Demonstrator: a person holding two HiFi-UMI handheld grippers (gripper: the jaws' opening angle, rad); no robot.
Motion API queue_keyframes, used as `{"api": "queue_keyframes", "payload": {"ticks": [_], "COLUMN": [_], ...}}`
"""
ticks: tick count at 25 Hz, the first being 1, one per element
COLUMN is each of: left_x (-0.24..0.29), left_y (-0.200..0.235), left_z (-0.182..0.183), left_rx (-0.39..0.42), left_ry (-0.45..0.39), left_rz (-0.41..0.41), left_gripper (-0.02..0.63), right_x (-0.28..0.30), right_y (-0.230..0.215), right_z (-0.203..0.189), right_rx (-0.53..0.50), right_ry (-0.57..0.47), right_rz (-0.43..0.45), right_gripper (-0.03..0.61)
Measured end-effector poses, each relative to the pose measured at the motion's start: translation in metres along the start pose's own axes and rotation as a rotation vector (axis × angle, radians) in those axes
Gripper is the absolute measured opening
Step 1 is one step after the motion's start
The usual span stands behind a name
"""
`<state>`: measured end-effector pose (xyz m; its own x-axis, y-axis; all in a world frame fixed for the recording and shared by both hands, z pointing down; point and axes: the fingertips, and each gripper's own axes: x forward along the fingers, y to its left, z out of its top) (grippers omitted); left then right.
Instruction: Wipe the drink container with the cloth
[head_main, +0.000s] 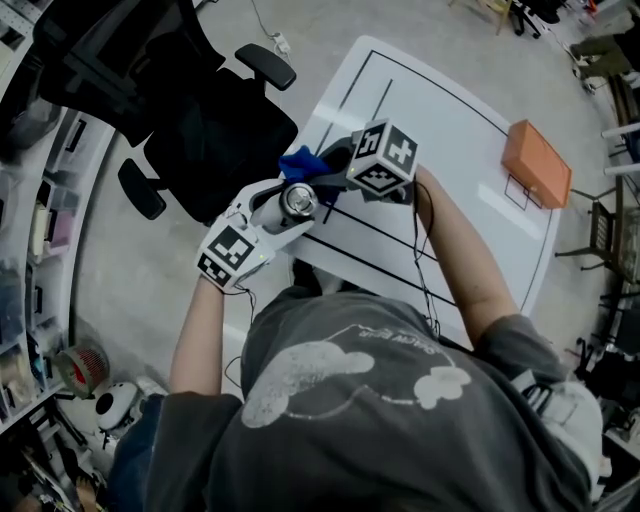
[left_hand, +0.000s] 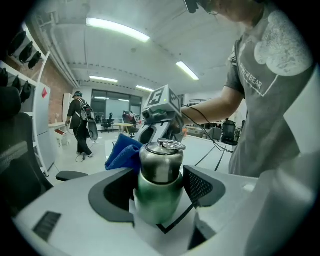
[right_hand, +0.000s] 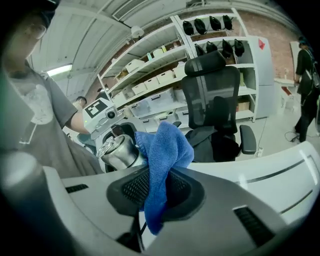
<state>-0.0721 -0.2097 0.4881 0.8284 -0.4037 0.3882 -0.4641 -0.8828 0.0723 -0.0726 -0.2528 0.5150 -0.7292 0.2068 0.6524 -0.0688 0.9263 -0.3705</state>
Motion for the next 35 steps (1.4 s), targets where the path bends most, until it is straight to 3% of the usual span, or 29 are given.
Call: {"api": "queue_keyframes", "payload": {"ticks": [9,17,28,35], "left_x": [-0.001,-0.002,-0.013,-0.028], "left_y": [0.000,0.000,0.005,0.003], "left_z": [0.000,0.001,-0.005,-0.001], "left_rx": [0.024,0.021,-0.131,-0.194], "left_ry": [-0.004,-0.020,-0.084,-0.102], "left_rz": [-0.093,-0.066,0.191,0.474], "left_gripper": [0.307,0.310,0.311,0.311], "right_x": [0.031,0.037,0.020,-0.011], "right_y": [-0.023,-0.026,-0.024,-0.021], "right_z": [-0.025,-0.032,-0.033,-0.045], "right_rx": [0.043,0.081,0.148,0.179], "right_ry": [0.108,0.090,-0.015,-0.065], "right_rz": [-0.028,-0.017,-0.157,-0.281], "right_gripper": [0.054,0.054,0.058,0.058]}}
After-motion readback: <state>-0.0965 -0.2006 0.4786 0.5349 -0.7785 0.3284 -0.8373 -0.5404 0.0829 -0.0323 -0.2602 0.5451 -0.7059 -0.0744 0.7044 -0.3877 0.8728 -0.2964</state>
